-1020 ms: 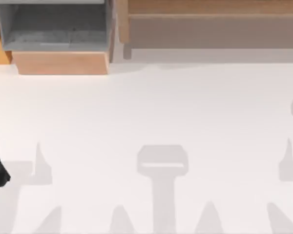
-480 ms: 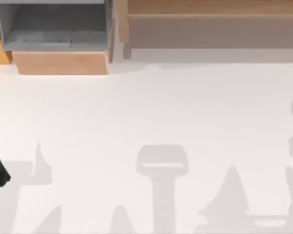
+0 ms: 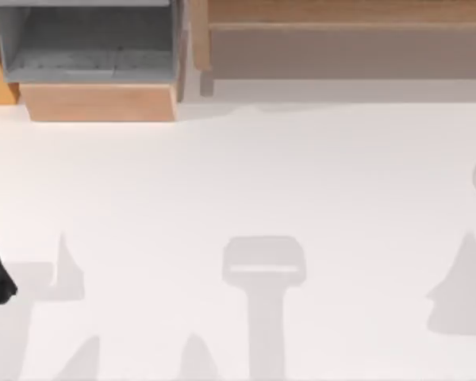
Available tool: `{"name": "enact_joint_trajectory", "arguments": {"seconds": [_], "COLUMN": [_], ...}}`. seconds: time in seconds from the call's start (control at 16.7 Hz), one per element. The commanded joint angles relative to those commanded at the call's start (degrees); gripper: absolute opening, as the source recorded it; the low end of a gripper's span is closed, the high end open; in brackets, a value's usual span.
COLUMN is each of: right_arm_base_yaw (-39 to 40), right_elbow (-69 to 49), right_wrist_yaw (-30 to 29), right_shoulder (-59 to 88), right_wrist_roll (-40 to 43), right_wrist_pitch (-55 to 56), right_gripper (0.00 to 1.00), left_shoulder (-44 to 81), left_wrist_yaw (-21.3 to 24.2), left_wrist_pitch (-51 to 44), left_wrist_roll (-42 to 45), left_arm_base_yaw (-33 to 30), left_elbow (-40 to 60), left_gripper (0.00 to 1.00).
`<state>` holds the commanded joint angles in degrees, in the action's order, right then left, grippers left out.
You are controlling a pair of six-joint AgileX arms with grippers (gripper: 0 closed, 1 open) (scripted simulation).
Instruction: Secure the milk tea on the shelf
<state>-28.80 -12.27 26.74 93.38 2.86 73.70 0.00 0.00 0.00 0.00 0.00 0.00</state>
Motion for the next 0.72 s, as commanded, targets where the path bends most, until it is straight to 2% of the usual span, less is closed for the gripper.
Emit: {"name": "enact_joint_trajectory", "arguments": {"seconds": [0.36,0.72], "right_arm_base_yaw": [-5.5,-5.81], "right_elbow": [-3.21,-3.34], "right_wrist_yaw": [5.29,5.69], "right_shoulder": [17.51,18.87], "right_wrist_roll": [0.48,0.52], "right_wrist_pitch": [15.13,16.53], "right_gripper": [1.0,1.0], "left_shoulder": [0.0,0.0], "left_wrist_yaw": [0.0,0.0], "left_wrist_pitch": [0.0,0.0], "left_wrist_roll": [0.0,0.0], "left_arm_base_yaw": [0.0,0.0], "left_elbow": [0.0,0.0], "left_gripper": [1.0,1.0]}}
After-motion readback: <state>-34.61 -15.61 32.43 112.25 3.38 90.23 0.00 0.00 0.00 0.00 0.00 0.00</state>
